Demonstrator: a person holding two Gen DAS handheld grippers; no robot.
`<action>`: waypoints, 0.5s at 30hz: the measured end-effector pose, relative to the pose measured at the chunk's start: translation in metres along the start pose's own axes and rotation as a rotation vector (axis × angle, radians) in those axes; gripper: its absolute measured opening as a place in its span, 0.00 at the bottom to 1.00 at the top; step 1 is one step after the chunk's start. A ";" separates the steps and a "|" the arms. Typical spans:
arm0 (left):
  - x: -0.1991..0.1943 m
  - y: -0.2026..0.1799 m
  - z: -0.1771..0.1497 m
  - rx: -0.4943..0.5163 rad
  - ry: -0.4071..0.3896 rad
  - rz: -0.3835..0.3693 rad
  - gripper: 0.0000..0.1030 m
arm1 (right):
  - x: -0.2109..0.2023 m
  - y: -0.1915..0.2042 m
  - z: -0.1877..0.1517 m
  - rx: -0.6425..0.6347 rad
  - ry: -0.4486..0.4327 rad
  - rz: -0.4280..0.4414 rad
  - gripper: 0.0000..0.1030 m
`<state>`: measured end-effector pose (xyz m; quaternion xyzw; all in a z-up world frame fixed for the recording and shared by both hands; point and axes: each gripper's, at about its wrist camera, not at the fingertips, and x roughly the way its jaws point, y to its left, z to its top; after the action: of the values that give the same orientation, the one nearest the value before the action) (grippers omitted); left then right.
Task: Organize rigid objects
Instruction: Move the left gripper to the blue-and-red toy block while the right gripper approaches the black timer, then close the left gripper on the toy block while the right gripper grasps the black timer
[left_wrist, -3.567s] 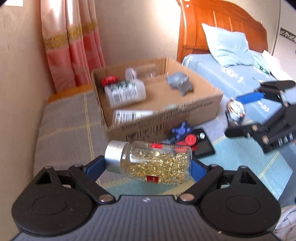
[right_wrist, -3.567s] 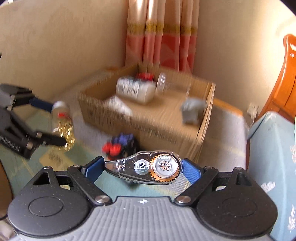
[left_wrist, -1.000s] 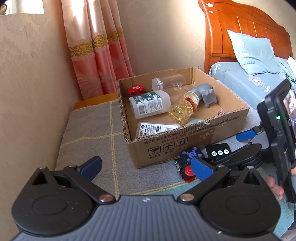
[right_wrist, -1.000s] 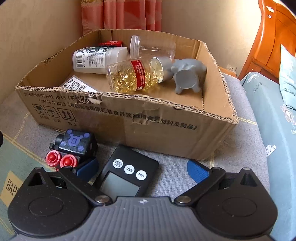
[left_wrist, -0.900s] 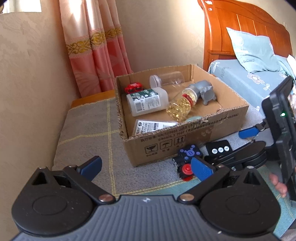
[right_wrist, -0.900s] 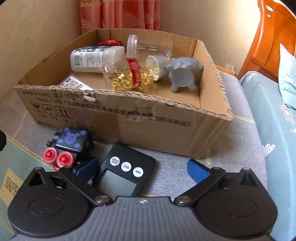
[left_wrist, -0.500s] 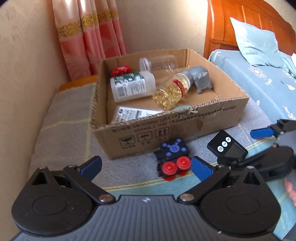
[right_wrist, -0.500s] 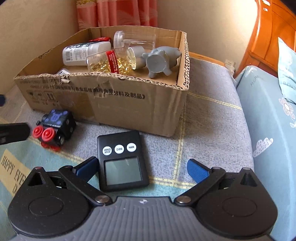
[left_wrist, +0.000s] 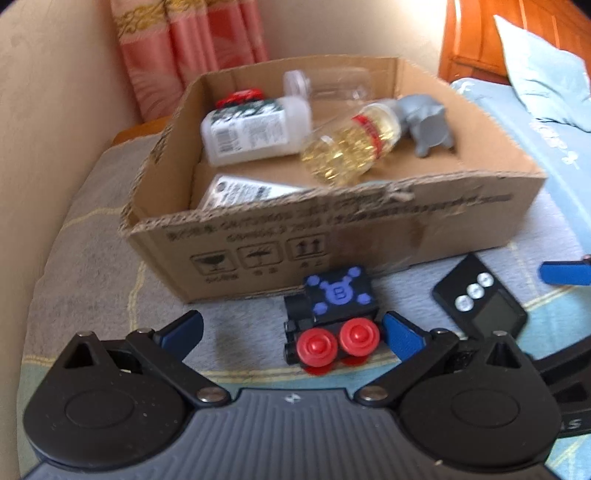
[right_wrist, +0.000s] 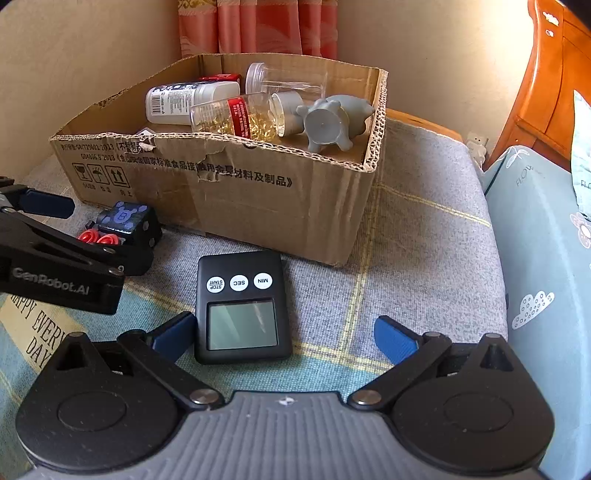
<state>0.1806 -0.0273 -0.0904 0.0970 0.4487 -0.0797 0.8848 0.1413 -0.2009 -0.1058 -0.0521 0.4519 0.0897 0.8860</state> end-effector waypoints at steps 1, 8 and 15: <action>0.002 0.002 -0.001 -0.005 0.002 0.010 1.00 | 0.000 0.000 0.000 -0.001 0.000 0.000 1.00; -0.002 0.005 -0.009 0.013 -0.058 -0.045 0.84 | 0.000 0.000 -0.001 0.001 -0.009 -0.002 1.00; -0.009 -0.005 -0.007 0.057 -0.079 -0.104 0.53 | -0.001 0.002 -0.003 -0.001 -0.026 0.001 1.00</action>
<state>0.1690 -0.0304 -0.0876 0.0955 0.4153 -0.1420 0.8934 0.1382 -0.1990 -0.1065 -0.0512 0.4402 0.0909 0.8918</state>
